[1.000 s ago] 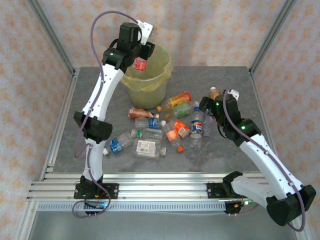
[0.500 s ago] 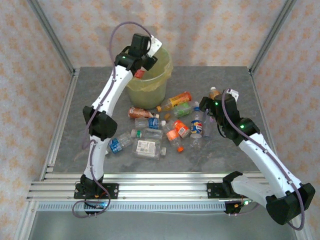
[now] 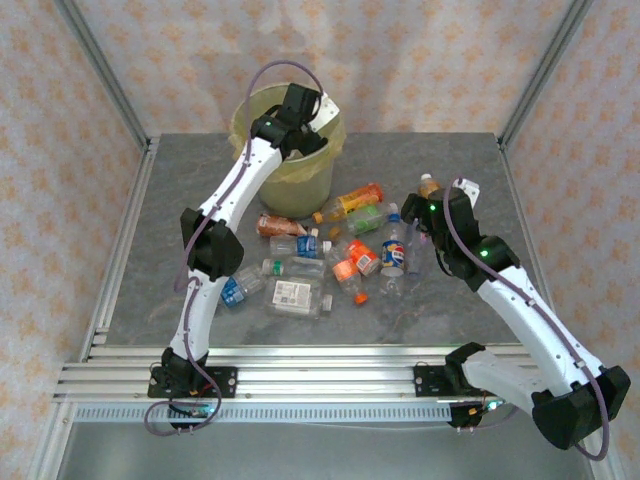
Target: Put the plastic bottles in the bin
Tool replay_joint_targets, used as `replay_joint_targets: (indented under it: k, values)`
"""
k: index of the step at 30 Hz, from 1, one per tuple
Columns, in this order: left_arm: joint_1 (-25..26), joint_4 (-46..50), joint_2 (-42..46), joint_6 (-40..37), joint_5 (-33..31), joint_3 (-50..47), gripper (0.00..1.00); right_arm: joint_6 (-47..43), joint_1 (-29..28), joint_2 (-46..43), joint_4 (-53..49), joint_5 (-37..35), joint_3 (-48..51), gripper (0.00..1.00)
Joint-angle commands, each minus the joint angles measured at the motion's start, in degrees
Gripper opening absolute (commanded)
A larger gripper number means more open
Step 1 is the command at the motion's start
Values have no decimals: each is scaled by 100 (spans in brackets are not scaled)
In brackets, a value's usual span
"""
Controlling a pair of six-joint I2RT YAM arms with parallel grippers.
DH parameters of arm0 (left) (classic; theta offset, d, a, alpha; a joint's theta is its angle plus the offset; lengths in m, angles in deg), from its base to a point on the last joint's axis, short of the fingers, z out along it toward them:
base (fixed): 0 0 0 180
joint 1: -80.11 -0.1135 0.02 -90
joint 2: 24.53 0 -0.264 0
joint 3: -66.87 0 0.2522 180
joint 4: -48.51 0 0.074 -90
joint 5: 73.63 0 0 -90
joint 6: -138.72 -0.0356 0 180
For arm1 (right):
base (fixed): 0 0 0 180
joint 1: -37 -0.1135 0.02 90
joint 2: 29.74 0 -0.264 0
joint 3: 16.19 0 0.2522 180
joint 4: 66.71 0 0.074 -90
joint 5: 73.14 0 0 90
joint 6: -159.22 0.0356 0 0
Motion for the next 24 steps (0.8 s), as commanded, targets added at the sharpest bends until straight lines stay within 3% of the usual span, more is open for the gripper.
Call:
replay_joint_targets:
  k: [1, 14, 17, 20, 24]
  values:
    - [-22, 53, 388, 239, -93, 284, 92, 52, -10, 42, -240, -339, -119, 99]
    - [-160, 255, 1427, 1384, -392, 453, 93, 343, 3, 456, -915, -997, -357, 99]
    - [-236, 239, 1613, 1725, -396, 322, 83, 351, 9, 531, -893, -936, -370, 99]
    - [-306, 285, 1535, 2008, -607, 324, 63, 387, 7, 601, -885, -913, -403, 99]
    - [-440, 545, 1071, 2354, -756, 632, 48, 393, 7, 650, -919, -887, -439, 99]
